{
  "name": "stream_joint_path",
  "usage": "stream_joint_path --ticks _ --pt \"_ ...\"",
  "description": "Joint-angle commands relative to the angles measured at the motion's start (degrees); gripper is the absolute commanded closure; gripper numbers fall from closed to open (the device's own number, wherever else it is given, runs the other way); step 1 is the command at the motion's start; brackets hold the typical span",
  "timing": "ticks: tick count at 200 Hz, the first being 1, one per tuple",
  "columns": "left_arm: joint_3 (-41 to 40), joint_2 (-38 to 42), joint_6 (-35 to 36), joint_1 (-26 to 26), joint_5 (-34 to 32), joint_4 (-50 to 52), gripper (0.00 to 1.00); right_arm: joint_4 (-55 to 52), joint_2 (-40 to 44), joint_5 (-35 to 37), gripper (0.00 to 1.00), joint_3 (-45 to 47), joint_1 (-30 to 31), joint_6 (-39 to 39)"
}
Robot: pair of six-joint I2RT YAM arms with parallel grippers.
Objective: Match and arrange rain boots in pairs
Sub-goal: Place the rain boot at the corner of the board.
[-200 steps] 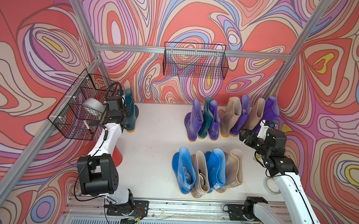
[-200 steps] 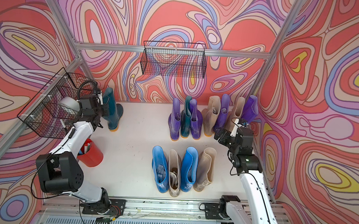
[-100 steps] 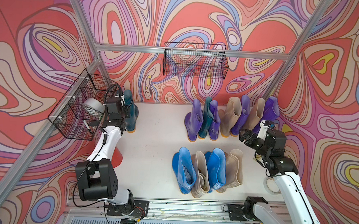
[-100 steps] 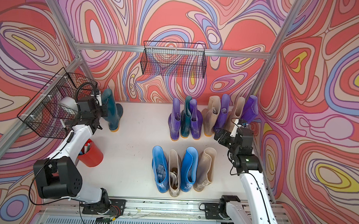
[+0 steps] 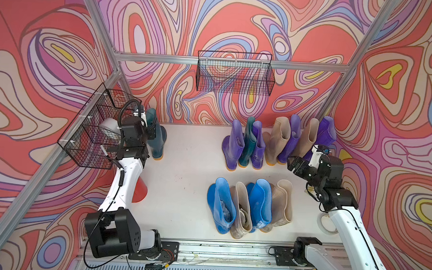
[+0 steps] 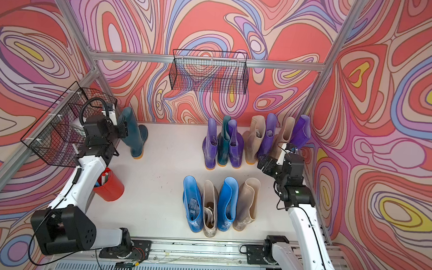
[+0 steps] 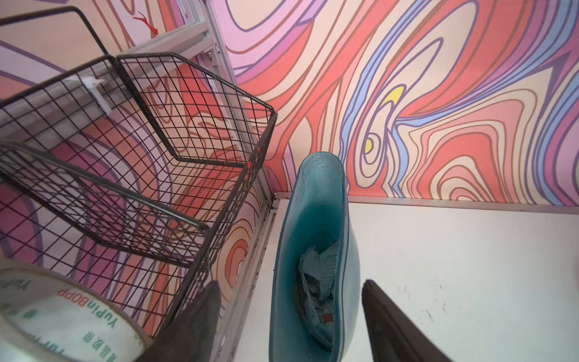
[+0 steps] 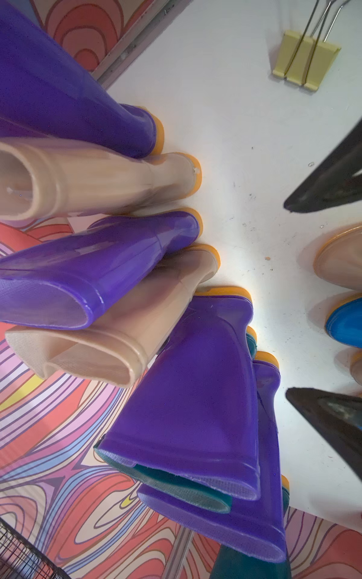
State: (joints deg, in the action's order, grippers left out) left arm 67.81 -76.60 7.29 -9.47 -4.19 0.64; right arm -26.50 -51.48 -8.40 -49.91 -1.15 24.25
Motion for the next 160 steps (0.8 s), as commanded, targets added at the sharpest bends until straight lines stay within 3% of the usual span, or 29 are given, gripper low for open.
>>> stream_joint_path --ticks 1,48,89,120,160 --pt "-0.3 2.9 -1.5 -0.4 2.1 2.0 0.25 1.2 -0.3 -0.3 0.12 0.1 0.2 -0.8" --pt "2.6 5.8 -4.1 -0.4 4.7 8.0 0.23 0.8 -1.2 -2.4 0.12 -1.3 0.2 -1.0" --pt "5.0 9.0 -12.6 0.3 13.9 15.9 0.24 -3.3 -4.6 -7.0 0.18 -8.3 1.5 -2.0" --pt "4.5 11.7 -17.0 5.1 14.4 18.9 0.25 -4.7 -7.3 -6.8 0.20 -14.8 5.5 -1.7" --pt "5.5 12.7 -22.8 12.6 16.1 23.4 0.27 -8.0 -18.3 -3.0 0.26 -27.4 12.8 -3.5"
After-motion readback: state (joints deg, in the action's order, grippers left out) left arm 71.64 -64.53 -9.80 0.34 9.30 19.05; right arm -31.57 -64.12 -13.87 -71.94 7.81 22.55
